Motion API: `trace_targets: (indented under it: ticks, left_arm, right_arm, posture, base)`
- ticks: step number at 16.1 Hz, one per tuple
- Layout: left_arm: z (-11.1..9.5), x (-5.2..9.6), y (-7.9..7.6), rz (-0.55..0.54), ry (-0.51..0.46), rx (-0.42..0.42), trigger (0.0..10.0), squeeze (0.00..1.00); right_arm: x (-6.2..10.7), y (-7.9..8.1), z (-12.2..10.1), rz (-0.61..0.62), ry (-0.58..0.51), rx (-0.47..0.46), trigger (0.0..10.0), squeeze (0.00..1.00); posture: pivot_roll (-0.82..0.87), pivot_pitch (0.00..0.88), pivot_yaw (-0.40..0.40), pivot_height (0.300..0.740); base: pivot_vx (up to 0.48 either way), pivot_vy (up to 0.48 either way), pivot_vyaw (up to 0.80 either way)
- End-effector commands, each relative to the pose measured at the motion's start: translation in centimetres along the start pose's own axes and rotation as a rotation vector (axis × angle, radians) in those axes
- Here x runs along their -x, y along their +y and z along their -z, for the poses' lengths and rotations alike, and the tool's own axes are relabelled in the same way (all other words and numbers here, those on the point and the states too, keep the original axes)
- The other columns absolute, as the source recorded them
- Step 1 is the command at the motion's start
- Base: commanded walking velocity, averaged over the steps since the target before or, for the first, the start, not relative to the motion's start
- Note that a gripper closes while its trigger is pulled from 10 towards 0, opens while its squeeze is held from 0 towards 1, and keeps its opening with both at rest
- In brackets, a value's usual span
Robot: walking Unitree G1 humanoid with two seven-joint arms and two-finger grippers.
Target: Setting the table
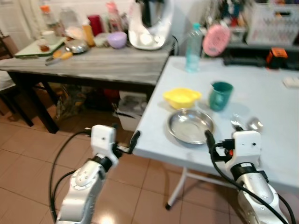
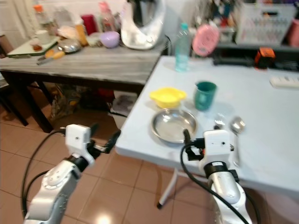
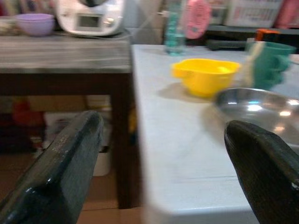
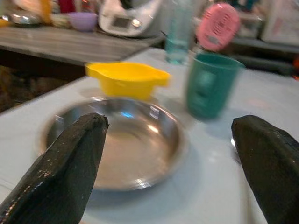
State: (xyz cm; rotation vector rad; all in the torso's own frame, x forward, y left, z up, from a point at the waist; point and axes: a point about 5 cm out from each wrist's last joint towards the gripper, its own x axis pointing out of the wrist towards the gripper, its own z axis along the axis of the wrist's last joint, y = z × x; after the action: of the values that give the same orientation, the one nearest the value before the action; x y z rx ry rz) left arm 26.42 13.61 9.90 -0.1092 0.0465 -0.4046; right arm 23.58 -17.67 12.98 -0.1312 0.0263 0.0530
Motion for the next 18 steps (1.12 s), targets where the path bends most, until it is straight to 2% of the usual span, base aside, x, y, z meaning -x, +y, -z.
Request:
trace_targets:
  ticks: [1, 6, 9, 13, 18]
  left_arm:
    - [0.0, 0.0, 0.3, -0.007, 0.007, -0.006, 10.0, 0.00]
    - [0.0, 0.2, 0.0, 0.040, 0.012, -0.012, 10.0, 0.00]
    - [-0.4, 0.5, -1.1, 0.191, 0.012, -0.016, 10.0, 0.00]
    - [-0.2, 0.8, -1.7, 0.263, 0.033, -0.022, 10.0, 0.00]
    - [-0.4, 1.1, -2.4, 0.395, 0.065, -0.027, 10.0, 0.00]
  right_arm:
    - [0.0, 0.4, -0.2, -0.014, -0.008, -0.005, 10.0, 0.00]
    - [0.1, 0.2, -0.1, 0.009, 0.002, -0.028, 10.0, 0.00]
    - [0.4, -0.2, 0.1, 0.044, 0.013, -0.049, 10.0, 0.00]
    - [0.5, -0.3, 0.0, 0.065, 0.016, -0.057, 10.0, 0.00]
    - [0.4, -1.5, 0.4, 0.151, 0.075, -0.118, 10.0, 0.00]
  posture:
    - [-0.11, 0.000, 0.085, 0.740]
    - [-0.12, 0.000, 0.085, 0.740]
    - [-0.11, 0.000, 0.088, 0.740]
    - [-0.12, 0.003, 0.089, 0.740]
    - [-0.12, 0.018, 0.085, 0.740]
  base:
    - [0.277, 0.000, 0.00]
    - [0.053, 0.000, 0.00]
    - [0.000, 0.000, 0.00]
    - [0.000, 0.000, 0.00]
    - [0.000, 0.000, 0.00]
